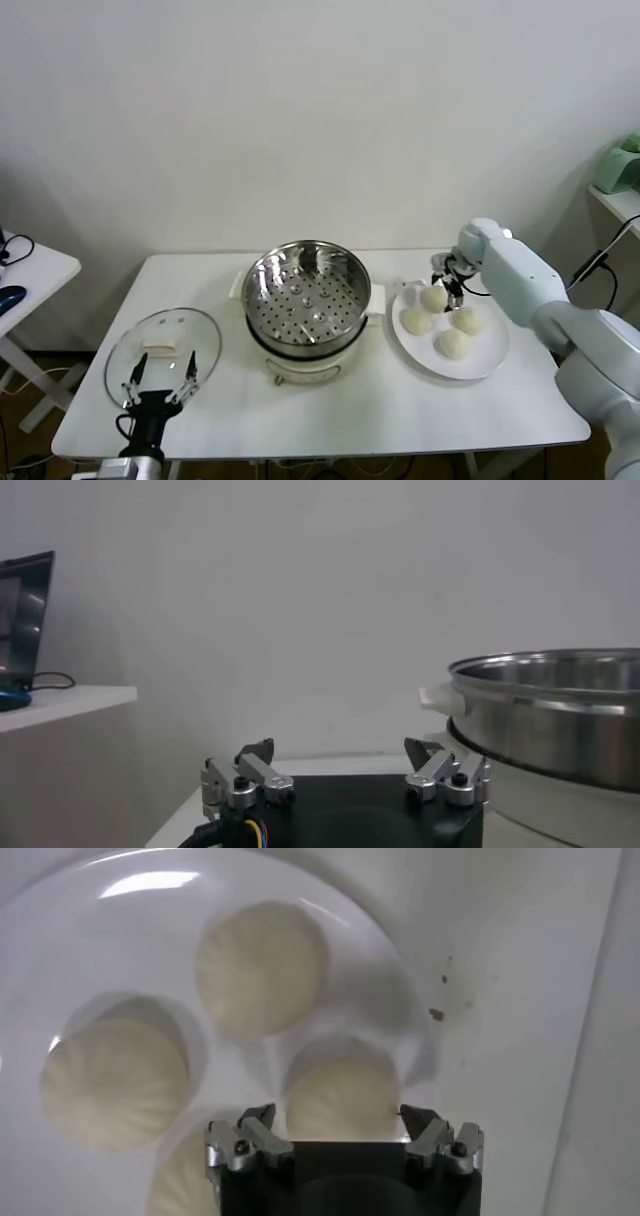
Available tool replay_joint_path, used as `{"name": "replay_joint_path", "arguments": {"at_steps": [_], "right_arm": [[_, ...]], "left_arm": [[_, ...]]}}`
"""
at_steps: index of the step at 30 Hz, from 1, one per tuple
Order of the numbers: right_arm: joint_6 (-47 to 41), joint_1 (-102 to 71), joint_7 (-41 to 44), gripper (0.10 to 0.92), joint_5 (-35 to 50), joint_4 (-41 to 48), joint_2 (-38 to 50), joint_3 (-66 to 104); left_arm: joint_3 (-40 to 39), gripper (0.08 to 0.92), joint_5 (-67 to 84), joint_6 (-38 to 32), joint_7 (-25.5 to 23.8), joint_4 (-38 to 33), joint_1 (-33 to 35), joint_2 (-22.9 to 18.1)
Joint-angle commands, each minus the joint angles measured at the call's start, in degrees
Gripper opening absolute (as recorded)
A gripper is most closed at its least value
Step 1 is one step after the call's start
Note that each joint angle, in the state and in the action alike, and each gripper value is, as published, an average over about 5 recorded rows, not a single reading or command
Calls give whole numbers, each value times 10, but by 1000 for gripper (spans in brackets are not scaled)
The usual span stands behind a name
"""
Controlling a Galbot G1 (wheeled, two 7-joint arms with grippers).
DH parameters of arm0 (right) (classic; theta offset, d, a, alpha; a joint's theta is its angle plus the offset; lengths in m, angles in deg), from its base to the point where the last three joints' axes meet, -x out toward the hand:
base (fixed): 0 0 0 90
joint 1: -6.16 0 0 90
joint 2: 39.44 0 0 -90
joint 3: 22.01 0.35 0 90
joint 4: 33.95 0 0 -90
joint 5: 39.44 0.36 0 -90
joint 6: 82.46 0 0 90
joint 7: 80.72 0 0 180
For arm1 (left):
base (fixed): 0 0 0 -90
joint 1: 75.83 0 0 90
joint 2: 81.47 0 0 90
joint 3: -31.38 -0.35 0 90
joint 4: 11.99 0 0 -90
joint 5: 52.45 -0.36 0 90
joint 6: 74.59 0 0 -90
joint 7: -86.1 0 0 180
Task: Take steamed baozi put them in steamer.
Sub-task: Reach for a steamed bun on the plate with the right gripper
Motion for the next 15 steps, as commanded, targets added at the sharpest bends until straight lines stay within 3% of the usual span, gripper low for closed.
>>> {"name": "replay_joint_path", "arguments": {"at_steps": [1, 15], "right_arm": [[5, -4, -5, 823, -51, 20, -16, 36], [5, -5, -1, 714, -61, 21, -16, 47]], "left_arm": [[0, 823, 0, -1, 0, 1, 0, 0], [0, 823, 0, -1, 1, 4, 0, -1]]}}
